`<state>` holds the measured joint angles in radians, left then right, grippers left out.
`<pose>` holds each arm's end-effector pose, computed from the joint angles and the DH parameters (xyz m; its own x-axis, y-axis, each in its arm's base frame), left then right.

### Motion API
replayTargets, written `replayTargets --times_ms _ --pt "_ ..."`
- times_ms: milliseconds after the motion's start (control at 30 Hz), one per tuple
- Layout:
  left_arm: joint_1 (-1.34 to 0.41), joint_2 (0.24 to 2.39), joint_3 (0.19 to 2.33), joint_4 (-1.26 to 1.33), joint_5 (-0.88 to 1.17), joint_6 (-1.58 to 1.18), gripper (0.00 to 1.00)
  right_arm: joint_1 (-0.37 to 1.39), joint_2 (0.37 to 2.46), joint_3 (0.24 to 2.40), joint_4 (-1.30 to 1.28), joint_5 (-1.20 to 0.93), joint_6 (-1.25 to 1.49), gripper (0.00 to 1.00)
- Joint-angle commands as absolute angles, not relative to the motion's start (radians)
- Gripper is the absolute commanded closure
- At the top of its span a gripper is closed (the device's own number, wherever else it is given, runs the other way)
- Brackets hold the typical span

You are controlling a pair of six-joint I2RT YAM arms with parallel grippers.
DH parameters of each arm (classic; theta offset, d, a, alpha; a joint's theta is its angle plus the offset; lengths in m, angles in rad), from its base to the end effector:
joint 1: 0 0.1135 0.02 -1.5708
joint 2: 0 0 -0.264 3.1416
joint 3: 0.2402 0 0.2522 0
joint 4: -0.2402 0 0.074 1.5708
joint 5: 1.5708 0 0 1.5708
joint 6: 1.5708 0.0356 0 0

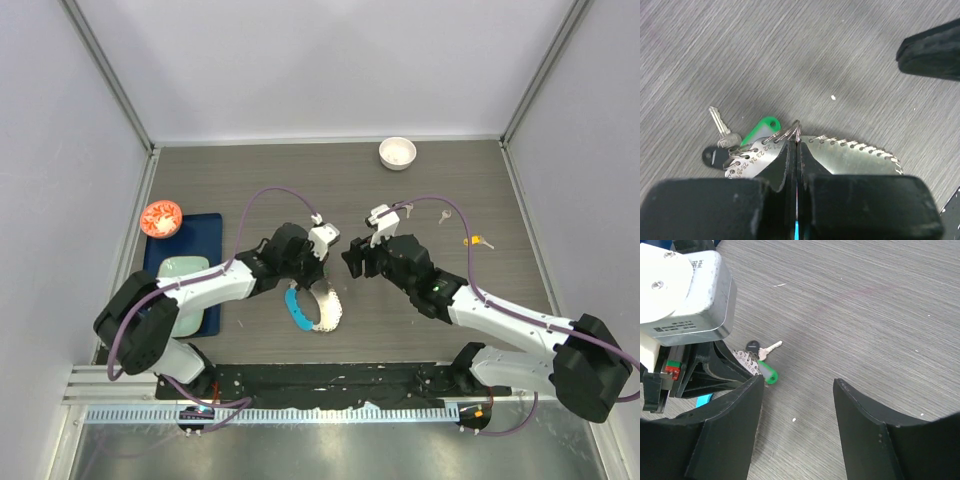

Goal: Put the keys on the keyring

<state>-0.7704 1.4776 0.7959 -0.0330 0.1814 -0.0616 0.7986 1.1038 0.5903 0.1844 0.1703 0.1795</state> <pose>0.2150 -0.2176 0.1971 -0.5176 0.4180 -0.7466 0.7524 0.6379 -0.1645 0.1768 0.1729 0.2459 -0.3279 -0.0845 -0.9409 -0.5443 0.8310 0.1151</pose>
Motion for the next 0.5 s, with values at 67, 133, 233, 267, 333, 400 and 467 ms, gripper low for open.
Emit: replayTargets --times_ms 67,133,233,267,333,400,467 --pt "-0.767 1.27 0.636 0.19 0.248 -0.009 1.0 0.801 1.1 0.56 0.287 0.025 0.118 0.38" --pt "-0.764 1.192 0.534 0.312 0.288 0.021 1.0 0.801 1.108 0.56 0.294 -0.039 0.091 0.39" --pt "-0.749 1.152 0.511 0.293 0.34 0.076 1.0 0.801 1.117 0.549 0.327 -0.156 0.061 0.39" --pt "-0.746 1.132 0.508 0.284 0.356 0.089 1.0 0.801 1.124 0.548 0.342 -0.205 0.055 0.39" --pt "-0.741 1.115 0.493 0.279 0.391 0.109 1.0 0.802 1.134 0.538 0.38 -0.273 0.011 0.39" --pt "-0.738 1.089 0.476 0.301 0.414 0.124 1.0 0.802 1.143 0.529 0.403 -0.343 0.005 0.37" --pt "-0.735 1.074 0.462 0.313 0.434 0.133 1.0 0.802 1.143 0.528 0.413 -0.377 0.005 0.37"
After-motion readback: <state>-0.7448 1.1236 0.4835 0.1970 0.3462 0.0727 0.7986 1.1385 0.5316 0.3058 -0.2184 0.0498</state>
